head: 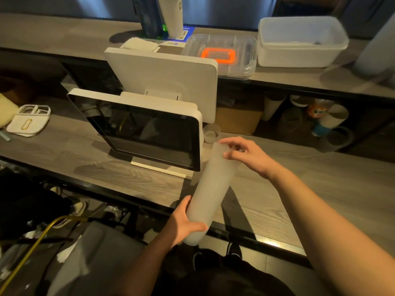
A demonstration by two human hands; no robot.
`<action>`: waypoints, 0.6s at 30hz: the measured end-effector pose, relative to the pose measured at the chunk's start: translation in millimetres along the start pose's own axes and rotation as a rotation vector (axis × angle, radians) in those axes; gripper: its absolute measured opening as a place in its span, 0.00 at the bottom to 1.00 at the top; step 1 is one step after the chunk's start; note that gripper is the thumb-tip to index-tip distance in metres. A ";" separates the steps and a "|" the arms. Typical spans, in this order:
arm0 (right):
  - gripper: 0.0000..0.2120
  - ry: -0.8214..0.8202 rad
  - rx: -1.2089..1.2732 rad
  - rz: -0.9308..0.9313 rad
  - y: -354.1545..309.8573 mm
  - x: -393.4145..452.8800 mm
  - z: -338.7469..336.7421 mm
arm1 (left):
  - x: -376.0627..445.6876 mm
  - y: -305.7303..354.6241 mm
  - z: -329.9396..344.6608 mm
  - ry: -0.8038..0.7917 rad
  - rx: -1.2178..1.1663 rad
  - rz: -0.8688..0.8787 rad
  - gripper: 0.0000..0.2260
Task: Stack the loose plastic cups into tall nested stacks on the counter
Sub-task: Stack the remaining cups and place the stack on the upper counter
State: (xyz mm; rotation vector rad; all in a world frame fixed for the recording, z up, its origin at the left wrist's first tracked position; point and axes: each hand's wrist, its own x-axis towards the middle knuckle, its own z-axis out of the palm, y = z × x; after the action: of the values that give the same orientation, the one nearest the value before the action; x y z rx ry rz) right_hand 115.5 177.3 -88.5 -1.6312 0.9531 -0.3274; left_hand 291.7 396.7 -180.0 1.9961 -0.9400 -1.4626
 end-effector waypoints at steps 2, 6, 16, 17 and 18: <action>0.24 -0.057 -0.061 0.024 -2.0 0.6 1.9 | 2.4 5.1 0.1 0.003 -0.001 0.003 0.50; 0.28 -0.224 0.013 0.077 1.8 0.8 11.5 | 9.6 7.6 -0.3 -0.010 -0.018 0.008 0.51; 0.31 0.126 0.106 0.211 47.7 22.6 0.8 | 10.4 3.0 3.4 -0.012 -0.045 -0.002 0.50; 0.32 0.132 0.058 0.240 58.0 26.1 0.7 | 10.4 2.4 4.3 -0.011 -0.040 -0.004 0.50; 0.33 0.122 0.012 0.266 68.7 29.9 1.1 | 10.1 2.8 5.1 -0.013 -0.040 -0.007 0.51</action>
State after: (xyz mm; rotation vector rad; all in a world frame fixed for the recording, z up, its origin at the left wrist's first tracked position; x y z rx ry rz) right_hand 107.1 155.7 -159.8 -1.4646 1.2432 -0.2510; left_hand 288.1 387.2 -185.7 1.9656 -0.9036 -1.4886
